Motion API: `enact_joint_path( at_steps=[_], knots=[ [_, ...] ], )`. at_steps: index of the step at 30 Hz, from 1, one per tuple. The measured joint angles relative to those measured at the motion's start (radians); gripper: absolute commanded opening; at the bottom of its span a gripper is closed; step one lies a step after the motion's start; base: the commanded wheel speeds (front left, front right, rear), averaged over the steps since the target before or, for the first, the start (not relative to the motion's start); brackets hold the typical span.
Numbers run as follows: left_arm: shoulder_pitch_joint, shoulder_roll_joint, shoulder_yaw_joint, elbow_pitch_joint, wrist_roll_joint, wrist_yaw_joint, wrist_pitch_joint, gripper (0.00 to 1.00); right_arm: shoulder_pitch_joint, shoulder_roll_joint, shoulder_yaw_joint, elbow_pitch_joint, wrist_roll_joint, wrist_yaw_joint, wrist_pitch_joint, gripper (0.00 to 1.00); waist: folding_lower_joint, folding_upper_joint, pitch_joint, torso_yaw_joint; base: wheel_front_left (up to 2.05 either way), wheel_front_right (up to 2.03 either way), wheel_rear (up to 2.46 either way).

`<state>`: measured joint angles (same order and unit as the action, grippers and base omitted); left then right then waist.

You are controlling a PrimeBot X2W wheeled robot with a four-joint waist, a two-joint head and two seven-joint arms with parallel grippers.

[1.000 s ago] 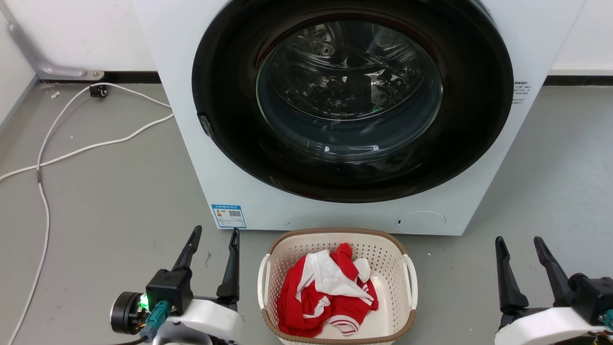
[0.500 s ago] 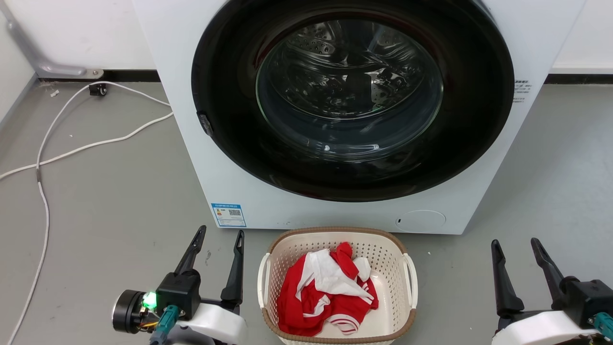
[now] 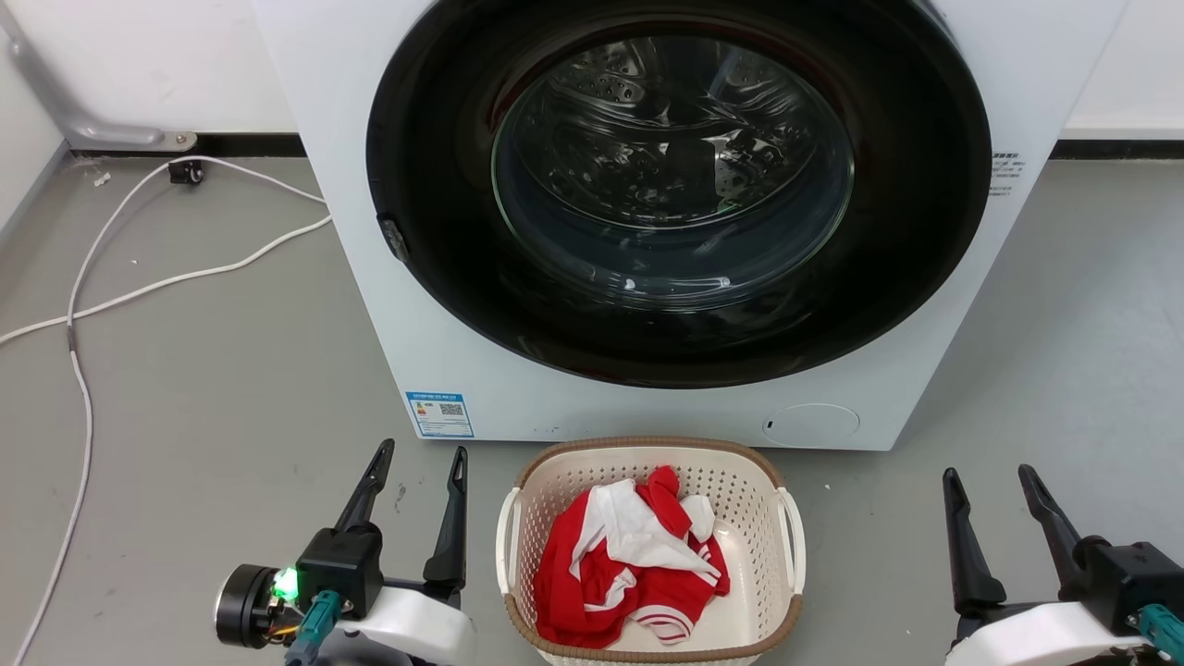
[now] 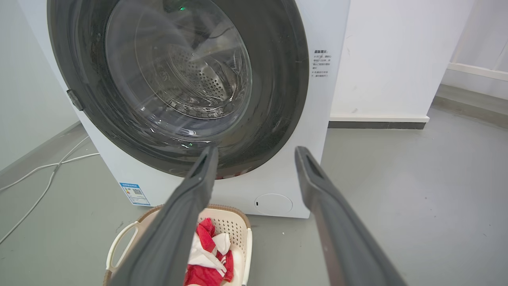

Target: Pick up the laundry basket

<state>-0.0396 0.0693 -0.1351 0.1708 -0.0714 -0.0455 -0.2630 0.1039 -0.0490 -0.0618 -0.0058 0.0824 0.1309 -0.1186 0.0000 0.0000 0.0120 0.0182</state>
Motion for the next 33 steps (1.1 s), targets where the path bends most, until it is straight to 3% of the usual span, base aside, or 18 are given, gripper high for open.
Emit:
enact_joint_path(
  at_steps=[8,14,33],
  knots=[
    [-0.011,-0.007,0.009,0.029,0.000,0.002,0.000,1.00,-0.020,0.000,0.001,0.017,-0.005,0.000,-0.003,1.00,0.0000,0.0000,0.026,-0.001,0.00,0.00,0.00],
    [-0.112,-0.009,0.014,0.114,-0.004,-0.001,0.000,1.00,-0.092,0.000,-0.002,0.071,-0.007,0.000,-0.006,1.00,0.0000,0.0000,0.100,-0.006,0.00,0.00,0.00],
    [-0.556,0.033,0.007,0.581,-0.048,-0.063,0.000,1.00,-0.499,-0.001,0.028,0.519,0.005,0.000,-0.075,1.00,0.0002,0.0000,0.495,-0.035,0.00,0.00,0.00]
  ],
)
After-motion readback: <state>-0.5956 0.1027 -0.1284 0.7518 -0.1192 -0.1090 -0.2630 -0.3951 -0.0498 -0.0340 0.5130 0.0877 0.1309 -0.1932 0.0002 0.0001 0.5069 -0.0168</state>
